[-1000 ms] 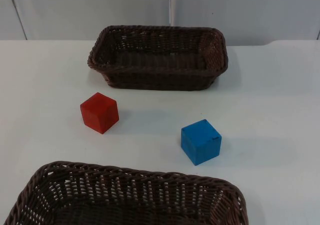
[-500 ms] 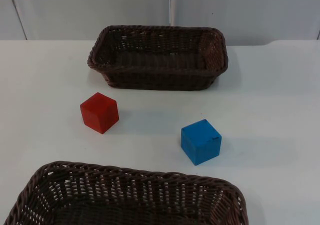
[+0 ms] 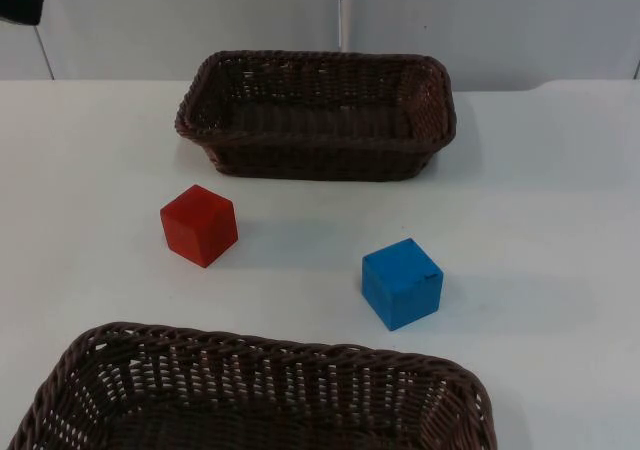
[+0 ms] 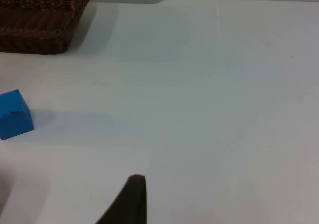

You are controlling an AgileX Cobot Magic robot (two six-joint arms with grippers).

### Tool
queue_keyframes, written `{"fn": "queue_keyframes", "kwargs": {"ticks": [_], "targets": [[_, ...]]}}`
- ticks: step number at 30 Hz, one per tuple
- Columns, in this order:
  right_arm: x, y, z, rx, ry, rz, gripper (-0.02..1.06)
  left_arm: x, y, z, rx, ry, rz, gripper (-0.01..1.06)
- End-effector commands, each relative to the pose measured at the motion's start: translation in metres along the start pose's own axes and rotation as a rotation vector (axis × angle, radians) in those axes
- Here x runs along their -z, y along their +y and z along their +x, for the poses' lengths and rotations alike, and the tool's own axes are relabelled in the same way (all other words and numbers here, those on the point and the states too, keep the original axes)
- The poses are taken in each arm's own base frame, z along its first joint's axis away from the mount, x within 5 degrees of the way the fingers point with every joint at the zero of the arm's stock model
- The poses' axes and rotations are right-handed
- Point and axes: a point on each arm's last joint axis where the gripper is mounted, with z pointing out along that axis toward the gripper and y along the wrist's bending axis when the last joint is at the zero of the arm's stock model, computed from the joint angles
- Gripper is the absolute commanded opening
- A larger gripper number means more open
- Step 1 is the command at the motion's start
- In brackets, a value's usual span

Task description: Pick up one cube with the left hand and place it into the upper basket. Pick up one cube with the right hand and place it into the lower basket.

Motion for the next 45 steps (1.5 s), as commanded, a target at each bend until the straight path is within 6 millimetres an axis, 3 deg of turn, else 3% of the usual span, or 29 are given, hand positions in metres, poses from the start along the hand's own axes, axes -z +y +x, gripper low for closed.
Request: {"fn": "queue_keyframes", "kwargs": {"ticks": [1,8,13,28,45], "targets": [[0.0,0.0,0.001,-0.003,-0.004,0.003,1.05,-0.006,0.003,-0.008,0.008,-0.012,0.003,0.95],[0.0,0.0,0.001,-0.003,-0.004,0.003,1.05,-0.026,0.0,-0.019,-0.05,0.019,0.038,0.95],[0.0,0.0,0.001,-0.003,-0.004,0.003,1.05,-0.056,-0.005,-0.029,-0.092,0.071,0.08,0.95],[0.0,0.0,0.001,-0.007,-0.004,0.007,1.05,-0.141,-0.001,-0.019,-0.094,0.251,0.145,0.95],[0.0,0.0,0.001,-0.007,-0.004,0.007,1.05,-0.186,0.003,-0.007,-0.158,0.331,0.13,0.95]]}}
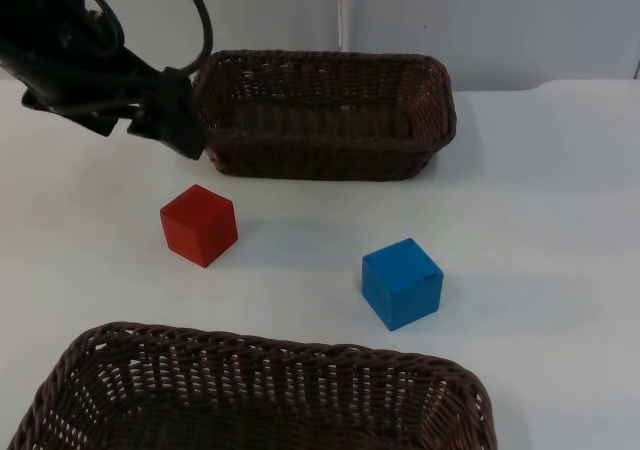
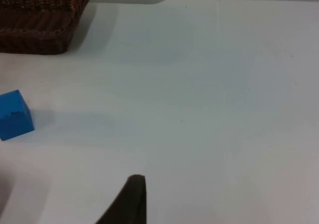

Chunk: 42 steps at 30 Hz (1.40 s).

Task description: Pick up one cube with the left hand and place it into the upper basket. Pick up one cube with the right hand and place it into the lower basket.

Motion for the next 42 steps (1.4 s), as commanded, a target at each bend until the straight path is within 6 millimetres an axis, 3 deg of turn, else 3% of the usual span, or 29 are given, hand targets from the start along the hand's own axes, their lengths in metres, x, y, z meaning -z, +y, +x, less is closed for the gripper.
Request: {"fn": "queue_keyframes", "kwargs": {"ticks": [1,8,21,42], "targets": [[0.0,0.0,0.001,-0.003,-0.004,0.007,1.05,-0.004,-0.001,-0.004,-0.02,-0.001,-0.004,0.95],[0.0,0.0,0.001,-0.003,-0.004,0.007,1.05,-0.031,-0.001,-0.006,-0.084,0.058,-0.002,0.95],[0.0,0.0,0.001,-0.001,-0.004,0.009,1.05,-0.073,0.009,-0.004,-0.034,0.101,0.028,0.95],[0.0,0.0,0.001,-0.001,-0.004,0.009,1.05,-0.11,0.013,0.014,0.011,0.139,0.059,0.95]]}}
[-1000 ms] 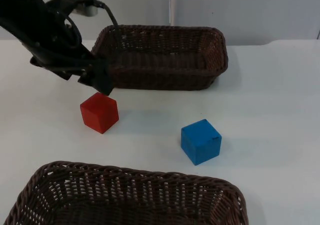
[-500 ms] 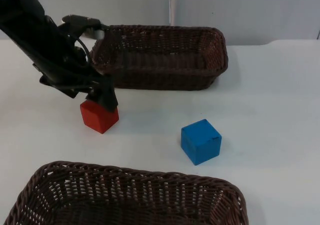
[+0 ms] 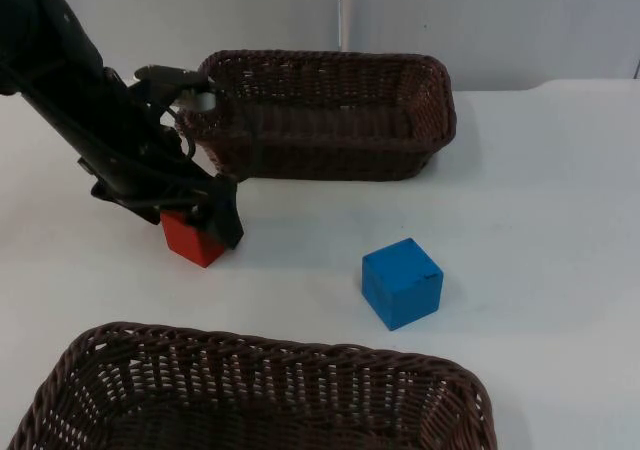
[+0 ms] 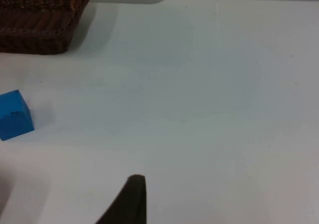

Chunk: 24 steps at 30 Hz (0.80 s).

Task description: Pick up one cube with the left hand and place it into the upper basket. Pick up one cube with the right hand and place it into the lower basket.

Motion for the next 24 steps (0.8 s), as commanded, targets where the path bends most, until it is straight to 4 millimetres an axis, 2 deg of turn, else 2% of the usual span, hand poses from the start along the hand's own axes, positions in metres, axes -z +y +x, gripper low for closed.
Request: {"fn": "queue_keyframes", "kwargs": {"ticks": [1,17,19,20,21,24], "targets": [[0.0,-0.0003,0.0007,-0.001,-0.004,0.009,1.05,-0.0001,-0.0035,-0.004,0.018,-0.021,0.015,0.95],[0.0,-0.0003,0.0007,-0.001,-0.004,0.009,1.05,-0.0024,-0.0033,-0.0027,0.014,-0.013,0.018,0.94],[0.0,-0.0003,0.0007,-0.001,-0.004,0.009,1.05,-0.0024,-0.0033,-0.0027,0.014,-0.013,0.018,0.89],[0.0,-0.0003,0.0007,-0.001,-0.004,0.009,1.05,-0.0024,-0.0034,-0.0028,0.016,-0.014,0.019,0.83],[0.0,-0.0003,0.0007,-0.001,-0.004,0.009,1.05,-0.0024,-0.0034,-0.0028,0.016,-0.014,0.019,0.83],[0.0,-0.0003,0.0007,-0.001,-0.004,0.009,1.05,-0.0024,-0.0036,-0.003,0.023,-0.017,0.022,0.61]]}}
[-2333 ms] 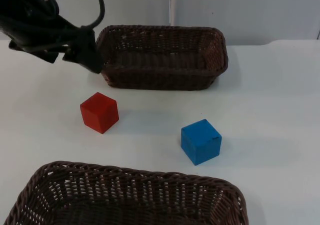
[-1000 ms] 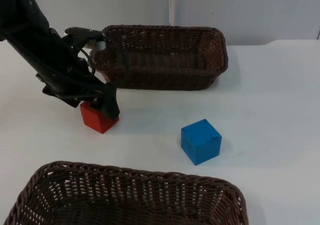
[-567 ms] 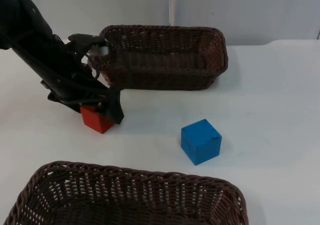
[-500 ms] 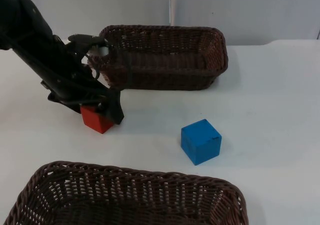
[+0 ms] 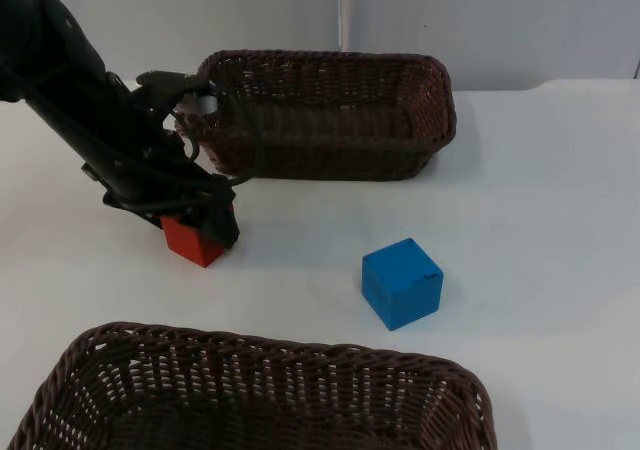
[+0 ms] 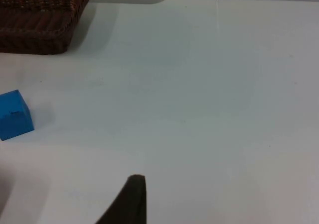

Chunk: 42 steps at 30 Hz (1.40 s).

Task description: Pick up one cube with the left hand and place it into the upper basket. Pick up one cube with the right hand and place it into the lower basket.

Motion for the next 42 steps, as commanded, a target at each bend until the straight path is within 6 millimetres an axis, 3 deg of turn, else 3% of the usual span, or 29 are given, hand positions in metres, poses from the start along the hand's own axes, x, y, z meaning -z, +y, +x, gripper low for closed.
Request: {"fn": "queue_keyframes", "kwargs": {"ticks": [1,2,6,7,8,14,18,24,42], "targets": [[0.0,0.0,0.001,-0.001,-0.004,0.009,1.05,0.001,-0.003,-0.003,0.016,-0.013,0.01,0.51],[0.0,0.0,0.001,-0.001,-0.004,0.009,1.05,0.001,-0.003,-0.003,0.016,-0.013,0.01,0.51],[0.0,0.0,0.001,-0.001,-0.004,0.009,1.05,0.009,-0.007,-0.005,0.036,-0.009,0.028,0.09],[0.0,0.0,0.001,-0.001,-0.004,0.009,1.05,0.009,-0.007,-0.005,0.036,-0.009,0.028,0.09],[0.0,0.0,0.001,-0.001,-0.004,0.009,1.05,0.012,-0.008,-0.006,0.034,-0.009,0.034,0.0],[0.0,0.0,0.001,-0.001,-0.004,0.009,1.05,0.041,-0.018,-0.014,0.008,-0.033,0.059,0.0],[0.0,0.0,0.001,-0.001,-0.004,0.009,1.05,0.075,-0.027,-0.024,-0.016,-0.104,0.051,0.0],[0.0,0.0,0.001,-0.001,-0.004,0.009,1.05,0.099,-0.033,-0.032,-0.012,-0.177,0.048,0.0],[0.0,0.0,0.001,-0.001,-0.004,0.009,1.05,0.102,-0.034,-0.035,0.016,-0.213,0.054,0.0]]}}
